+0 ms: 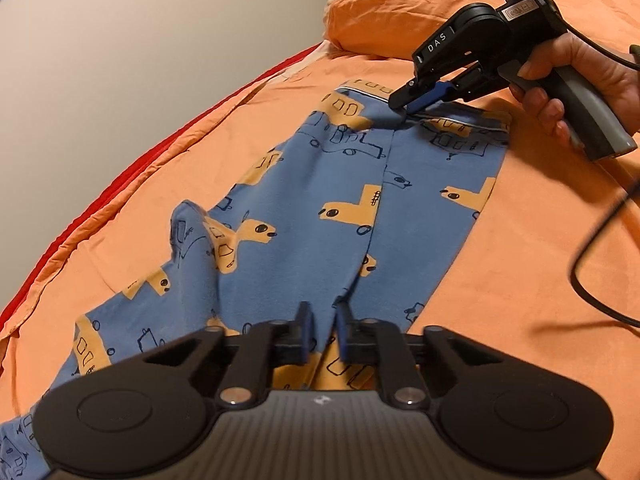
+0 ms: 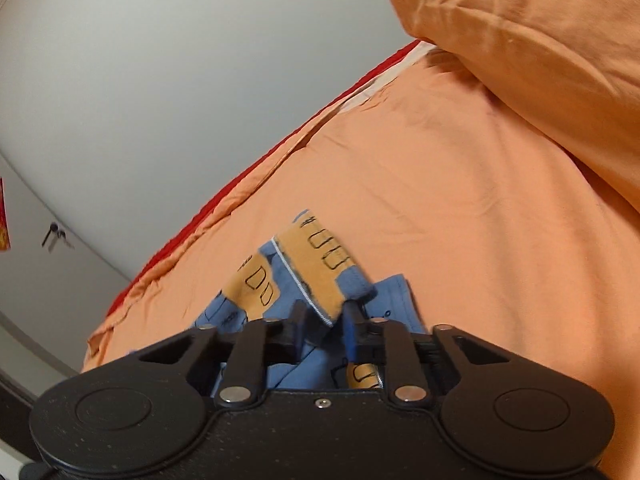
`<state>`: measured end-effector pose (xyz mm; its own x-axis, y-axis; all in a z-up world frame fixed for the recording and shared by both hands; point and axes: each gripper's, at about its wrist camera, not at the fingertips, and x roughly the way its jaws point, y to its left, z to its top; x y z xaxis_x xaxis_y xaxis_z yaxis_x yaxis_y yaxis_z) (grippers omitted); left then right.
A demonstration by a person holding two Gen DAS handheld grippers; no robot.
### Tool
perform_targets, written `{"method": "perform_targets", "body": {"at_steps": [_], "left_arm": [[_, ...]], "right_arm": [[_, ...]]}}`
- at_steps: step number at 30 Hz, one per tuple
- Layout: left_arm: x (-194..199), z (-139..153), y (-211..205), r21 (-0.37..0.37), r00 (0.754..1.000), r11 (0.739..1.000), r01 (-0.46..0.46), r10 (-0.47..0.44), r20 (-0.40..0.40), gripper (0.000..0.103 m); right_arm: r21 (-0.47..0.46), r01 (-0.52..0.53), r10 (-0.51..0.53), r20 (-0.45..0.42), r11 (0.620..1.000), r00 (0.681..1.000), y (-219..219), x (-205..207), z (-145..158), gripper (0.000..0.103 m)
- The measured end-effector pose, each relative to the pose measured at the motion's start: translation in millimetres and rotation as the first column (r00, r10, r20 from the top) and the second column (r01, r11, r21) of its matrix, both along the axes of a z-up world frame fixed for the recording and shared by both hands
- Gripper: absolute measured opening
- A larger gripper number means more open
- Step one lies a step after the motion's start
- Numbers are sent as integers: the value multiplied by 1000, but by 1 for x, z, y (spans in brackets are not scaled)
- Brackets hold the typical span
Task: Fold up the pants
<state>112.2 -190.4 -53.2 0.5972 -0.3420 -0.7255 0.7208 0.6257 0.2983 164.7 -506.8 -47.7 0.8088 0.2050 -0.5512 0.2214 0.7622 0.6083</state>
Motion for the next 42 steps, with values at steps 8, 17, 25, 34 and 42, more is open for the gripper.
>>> {"method": "perform_targets", "body": {"at_steps": [8, 17, 25, 34, 42], "left_arm": [[-2, 20, 15, -79, 1000, 997, 24, -24, -8, 2], [-17, 4, 23, -54, 992, 992, 117, -120, -44, 2], [-21, 6, 26, -47, 990, 990, 136, -137, -30, 2], [-7, 7, 37, -127, 988, 989, 80, -95, -119, 35], [55, 47, 46, -206, 996, 978, -27, 10, -86, 79]], "right_arm": [[-68, 13, -4, 127, 998, 992, -6, -39, 42, 6], [-196, 22, -22, 2, 980, 1000, 2, -113, 27, 6], [-245, 14, -16, -8, 970, 1000, 16, -116, 25, 6], [-314, -21, 3, -58, 949, 998, 20, -109, 16, 18], [-486, -66, 65, -19, 871, 998, 18, -106, 38, 79]]}}
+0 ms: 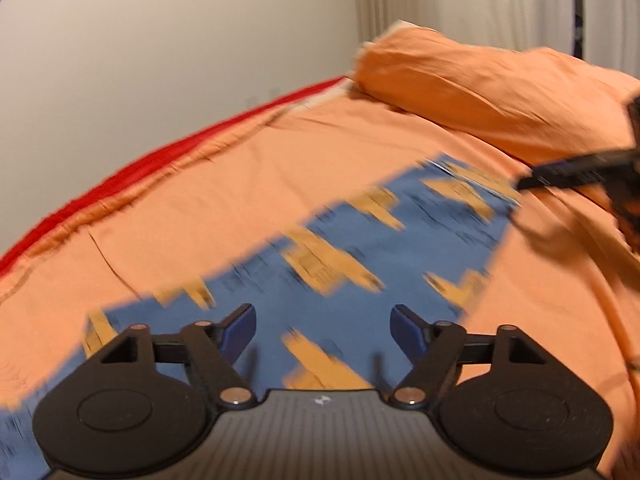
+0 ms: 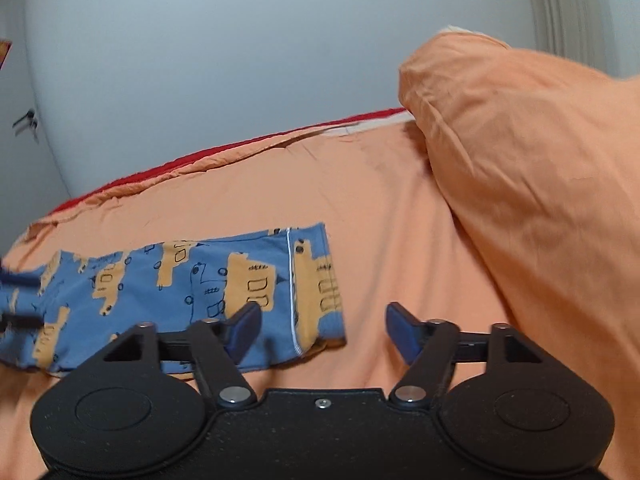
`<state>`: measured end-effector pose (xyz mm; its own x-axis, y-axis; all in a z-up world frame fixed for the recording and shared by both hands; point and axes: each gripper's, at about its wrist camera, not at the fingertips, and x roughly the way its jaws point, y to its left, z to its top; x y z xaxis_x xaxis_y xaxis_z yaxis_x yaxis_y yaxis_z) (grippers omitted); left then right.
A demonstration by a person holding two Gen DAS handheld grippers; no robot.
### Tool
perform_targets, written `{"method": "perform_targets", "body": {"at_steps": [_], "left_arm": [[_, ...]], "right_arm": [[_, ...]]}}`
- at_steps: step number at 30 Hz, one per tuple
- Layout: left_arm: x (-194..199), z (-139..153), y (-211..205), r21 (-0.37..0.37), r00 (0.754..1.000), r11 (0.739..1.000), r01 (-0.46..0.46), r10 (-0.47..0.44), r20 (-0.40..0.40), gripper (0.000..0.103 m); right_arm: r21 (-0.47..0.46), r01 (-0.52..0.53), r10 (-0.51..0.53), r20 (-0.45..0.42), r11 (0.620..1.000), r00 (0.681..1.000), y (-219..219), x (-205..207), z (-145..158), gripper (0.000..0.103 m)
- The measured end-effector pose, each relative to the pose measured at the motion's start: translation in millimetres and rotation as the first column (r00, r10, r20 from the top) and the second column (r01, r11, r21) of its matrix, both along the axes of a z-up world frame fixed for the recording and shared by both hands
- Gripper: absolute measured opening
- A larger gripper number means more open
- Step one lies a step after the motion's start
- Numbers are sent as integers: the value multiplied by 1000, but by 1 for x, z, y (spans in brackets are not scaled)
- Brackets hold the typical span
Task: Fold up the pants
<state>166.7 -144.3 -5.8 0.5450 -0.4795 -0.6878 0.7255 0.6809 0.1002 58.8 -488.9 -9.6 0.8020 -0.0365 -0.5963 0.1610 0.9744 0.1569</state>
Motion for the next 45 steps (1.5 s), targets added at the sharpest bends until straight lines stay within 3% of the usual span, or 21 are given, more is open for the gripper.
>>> {"method": "perform_targets", "body": {"at_steps": [1, 5, 12, 14, 17, 19, 22, 25, 28, 31, 34, 36, 38, 39, 41, 42, 45], "left_arm": [[14, 4, -7, -10, 1000, 1000, -3, 3, -3, 80], [67, 13, -50, -82, 999, 996, -19, 15, -51, 80], [115, 2, -153, -185, 977, 978, 99, -131, -167, 86], [120, -12, -181, -166, 960, 973, 158, -191, -207, 86], [123, -40, -217, -80, 912, 960, 269, -281, -298, 84], [123, -54, -229, -34, 881, 940, 340, -331, -337, 83], [123, -57, -232, -27, 847, 907, 419, -402, -347, 83], [130, -58, -236, -28, 819, 894, 448, -422, -389, 83], [136, -59, -244, -45, 801, 892, 449, -425, -422, 76], [136, -57, -247, -48, 786, 886, 462, -434, -441, 59], [132, -55, -250, -30, 794, 893, 448, -413, -445, 51], [130, -53, -250, -24, 809, 905, 425, -392, -438, 30], [125, -51, -247, -3, 830, 914, 406, -370, -418, 17], [122, -50, -247, 16, 842, 917, 399, -360, -402, 14], [117, -48, -245, 23, 862, 928, 373, -337, -379, 13], [114, -47, -244, 25, 871, 932, 362, -329, -366, 12], [100, -41, -242, 25, 896, 934, 357, -334, -293, 11]], "right_arm": [[-8, -17, 17, 1, 1000, 1000, -2, 4, 1, 84], [32, -32, 33, -11, 999, 999, -9, 13, -4, 86], [319, -34, 47, -31, 947, 998, -17, -3, -21, 88], [375, -46, 67, -43, 926, 997, -19, -3, -26, 91], [407, -33, 57, -46, 913, 997, -25, 2, -31, 91], [456, -11, 32, -37, 890, 999, -31, 5, -33, 86], [507, 22, -6, -35, 862, 999, -40, 1, -30, 74], [590, 38, -6, -56, 806, 998, -45, -8, -31, 71], [598, 25, 15, -61, 801, 998, -43, -11, -30, 71], [576, 26, 18, -71, 817, 997, -41, -4, -30, 71], [546, 76, -31, -91, 834, 995, -37, 3, -32, 71], [561, 108, -71, -87, 821, 994, -38, 7, -33, 67], [565, 138, -113, -80, 813, 990, -39, 7, -36, 42], [573, 161, -136, -87, 804, 987, -42, 7, -39, 17], [631, 194, -167, -103, 751, 981, -49, 5, -49, 17], [631, 194, -175, -94, 751, 980, -49, 4, -50, 16], [484, 154, -163, -23, 861, 986, -32, 0, -33, 14]]}}
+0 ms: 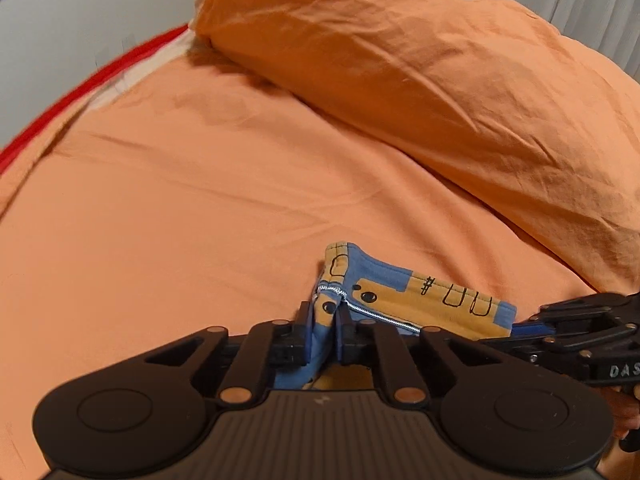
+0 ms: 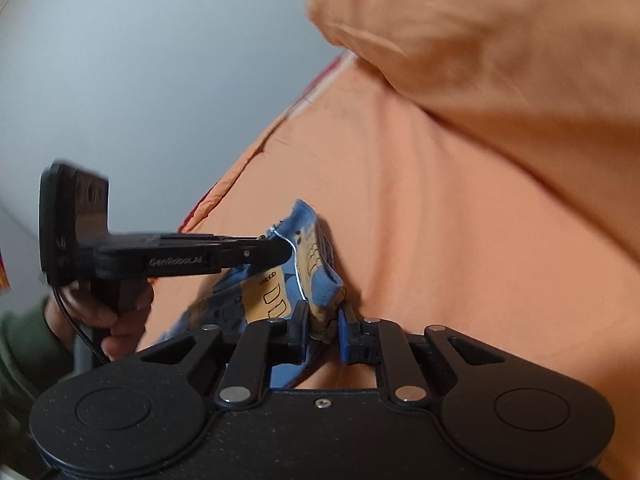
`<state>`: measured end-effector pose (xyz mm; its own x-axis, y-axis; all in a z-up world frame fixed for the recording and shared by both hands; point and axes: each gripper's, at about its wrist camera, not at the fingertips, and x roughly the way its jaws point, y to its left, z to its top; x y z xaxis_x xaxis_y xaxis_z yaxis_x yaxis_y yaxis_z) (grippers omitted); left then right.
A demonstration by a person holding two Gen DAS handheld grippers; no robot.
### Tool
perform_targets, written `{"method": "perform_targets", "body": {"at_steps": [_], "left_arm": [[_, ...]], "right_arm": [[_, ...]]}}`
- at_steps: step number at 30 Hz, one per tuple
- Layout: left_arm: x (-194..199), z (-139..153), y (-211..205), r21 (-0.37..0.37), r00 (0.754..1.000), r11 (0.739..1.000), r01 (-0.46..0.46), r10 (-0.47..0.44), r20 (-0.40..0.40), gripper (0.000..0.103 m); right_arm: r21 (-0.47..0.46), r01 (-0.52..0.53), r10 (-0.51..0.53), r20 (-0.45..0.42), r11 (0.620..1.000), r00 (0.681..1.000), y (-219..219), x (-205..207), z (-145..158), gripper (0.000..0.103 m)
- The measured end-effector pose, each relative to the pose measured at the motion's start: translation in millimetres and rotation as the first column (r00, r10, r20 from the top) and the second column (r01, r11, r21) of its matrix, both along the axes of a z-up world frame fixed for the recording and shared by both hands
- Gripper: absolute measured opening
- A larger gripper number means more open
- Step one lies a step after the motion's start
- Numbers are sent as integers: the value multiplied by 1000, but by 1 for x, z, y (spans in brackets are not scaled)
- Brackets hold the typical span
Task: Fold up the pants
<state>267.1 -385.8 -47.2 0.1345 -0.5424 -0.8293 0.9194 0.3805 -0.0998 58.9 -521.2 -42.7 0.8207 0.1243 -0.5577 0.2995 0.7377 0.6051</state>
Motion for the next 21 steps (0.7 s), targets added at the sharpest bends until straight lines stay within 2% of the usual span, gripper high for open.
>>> {"method": "perform_targets", "body": {"at_steps": [2, 5, 7, 10, 12, 13, 14, 15, 16, 17, 19, 20, 21], "left_arm": [[-7, 7, 0, -34, 999, 999, -3, 4, 34, 10], [-12, 16, -1, -95, 999, 995, -7, 12, 45, 10], [-13, 15, -5, -106, 998, 994, -2, 8, 60, 10], [-11, -11, -9, -64, 999, 997, -34, 37, 40, 13], [-11, -22, -4, -84, 995, 994, -76, 81, 59, 39], [-11, -20, 2, -106, 989, 987, -117, 125, 73, 50], [-12, -16, 10, -139, 980, 976, -165, 179, 88, 68], [-13, -10, 23, -200, 968, 958, -208, 231, 100, 83], [-14, -3, 39, -271, 954, 931, -244, 280, 105, 90], [-18, 2, 54, -334, 936, 899, -284, 336, 109, 99], [-29, 7, 87, -423, 872, 821, -383, 472, 127, 100], [-36, 8, 101, -442, 834, 787, -429, 533, 140, 100], [-43, 7, 115, -442, 800, 767, -466, 578, 160, 100]], "right_arm": [[-102, -9, 12, 31, 995, 999, 9, -3, 13, 13], [-172, 8, 5, 80, 985, 997, 9, -12, 30, 13], [-214, 1, 12, 60, 977, 998, 6, -12, 33, 13], [-197, -9, 8, -7, 980, 1000, 1, -7, 12, 14], [-214, -18, 9, -42, 977, 999, 5, -7, -1, 18], [-235, -21, 11, -41, 972, 999, 9, -8, -4, 26], [-271, -33, 22, -45, 962, 999, 12, -9, -1, 32], [-328, -41, 25, -51, 944, 998, 16, -11, 4, 51], [-402, -42, 26, -45, 914, 999, 22, -12, 11, 71], [-481, -41, 27, -38, 876, 999, 26, -13, 16, 76], [-615, -43, 32, -29, 787, 999, 35, -8, 25, 79], [-666, -42, 33, -26, 745, 999, 40, -4, 27, 81], [-707, -38, 37, -17, 706, 999, 44, 1, 28, 86]]}}
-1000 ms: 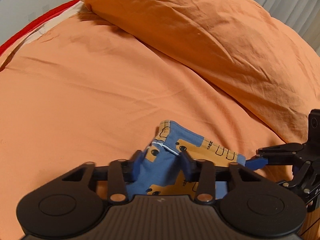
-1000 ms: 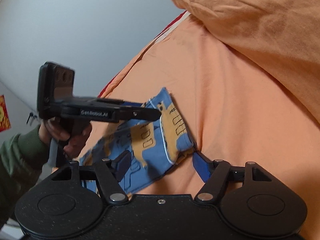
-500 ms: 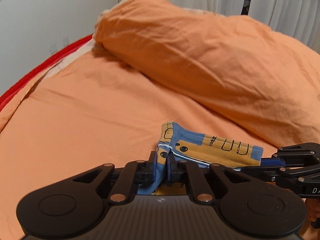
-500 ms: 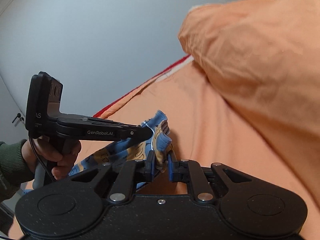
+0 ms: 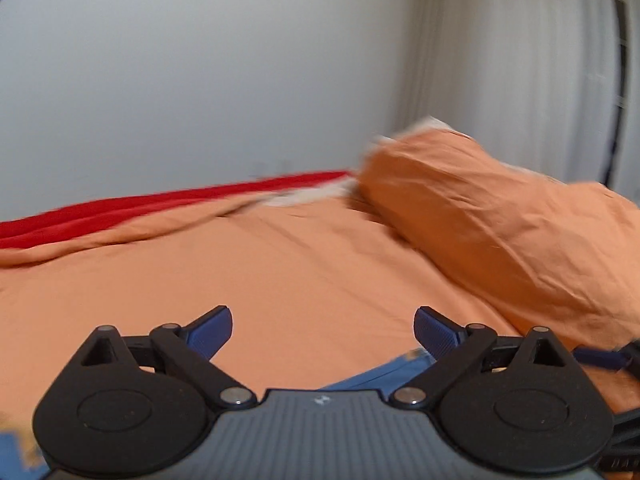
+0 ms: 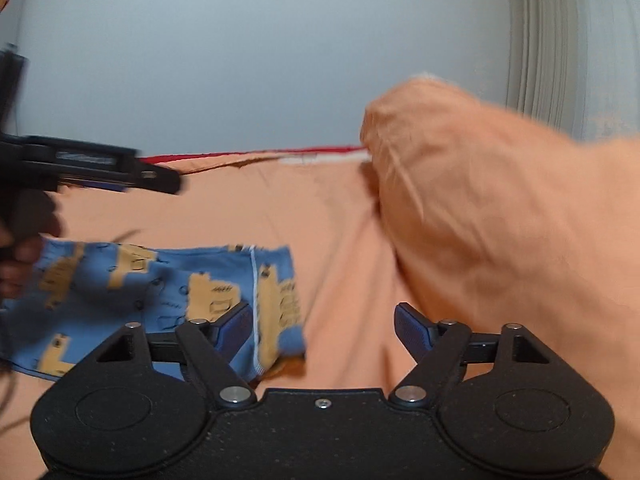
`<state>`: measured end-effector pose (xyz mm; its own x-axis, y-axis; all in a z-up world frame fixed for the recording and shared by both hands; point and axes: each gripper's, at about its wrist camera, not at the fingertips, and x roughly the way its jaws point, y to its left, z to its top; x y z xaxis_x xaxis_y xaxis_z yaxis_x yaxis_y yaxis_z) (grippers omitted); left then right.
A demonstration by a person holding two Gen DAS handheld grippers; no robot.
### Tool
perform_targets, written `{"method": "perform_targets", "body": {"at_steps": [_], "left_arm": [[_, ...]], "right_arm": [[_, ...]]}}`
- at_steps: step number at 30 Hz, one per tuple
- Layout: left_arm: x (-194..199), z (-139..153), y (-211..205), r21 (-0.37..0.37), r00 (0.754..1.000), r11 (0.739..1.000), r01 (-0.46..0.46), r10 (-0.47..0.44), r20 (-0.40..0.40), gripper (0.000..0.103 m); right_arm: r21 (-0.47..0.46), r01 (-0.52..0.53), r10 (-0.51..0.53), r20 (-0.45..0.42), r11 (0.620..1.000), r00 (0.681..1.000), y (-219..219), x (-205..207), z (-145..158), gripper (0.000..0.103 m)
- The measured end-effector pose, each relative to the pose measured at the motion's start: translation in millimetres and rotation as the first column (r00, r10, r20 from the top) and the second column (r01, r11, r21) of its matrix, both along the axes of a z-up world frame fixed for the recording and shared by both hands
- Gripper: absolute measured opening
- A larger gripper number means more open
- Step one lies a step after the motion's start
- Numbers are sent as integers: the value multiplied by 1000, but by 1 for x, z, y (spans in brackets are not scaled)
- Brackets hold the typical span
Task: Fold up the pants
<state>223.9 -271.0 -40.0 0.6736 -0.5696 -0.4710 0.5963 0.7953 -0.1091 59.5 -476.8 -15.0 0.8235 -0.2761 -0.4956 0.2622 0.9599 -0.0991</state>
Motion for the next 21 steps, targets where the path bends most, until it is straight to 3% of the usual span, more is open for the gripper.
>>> {"method": "perform_targets", "body": {"at_steps": [2, 5, 8, 10, 13, 15, 19, 21], "left_arm": [[-16, -6, 24, 51, 995, 994, -99, 98, 36, 101], [-36, -20, 55, 177, 979, 966, -188, 170, 113, 103], [-47, -37, 79, 322, 946, 900, -294, 225, 234, 103], [-41, -47, 100, 385, 935, 856, -345, 278, 219, 102], [-36, -49, 147, 320, 923, 865, -386, 359, 141, 103], [-31, -42, 181, 301, 899, 848, -437, 425, 106, 103], [-26, -35, 223, 338, 842, 774, -535, 519, 145, 103], [-24, -28, 233, 287, 830, 780, -556, 537, 151, 103]], "right_arm": [[-98, -30, 32, 13, 995, 999, 12, 12, 0, 96], [-193, -113, 116, 6, 975, 993, 37, 33, -4, 97], [-231, -207, 203, -43, 951, 978, 66, 60, -16, 98], [-282, -253, 236, -94, 925, 967, 84, 74, -30, 99], [-338, -236, 215, -99, 911, 972, 82, 83, -45, 102], [-347, -175, 149, -99, 921, 984, 68, 90, -44, 102], [-439, -75, 27, -115, 895, 993, 49, 97, -36, 102], [-451, -93, 65, -79, 888, 995, 62, 97, -24, 102]]}}
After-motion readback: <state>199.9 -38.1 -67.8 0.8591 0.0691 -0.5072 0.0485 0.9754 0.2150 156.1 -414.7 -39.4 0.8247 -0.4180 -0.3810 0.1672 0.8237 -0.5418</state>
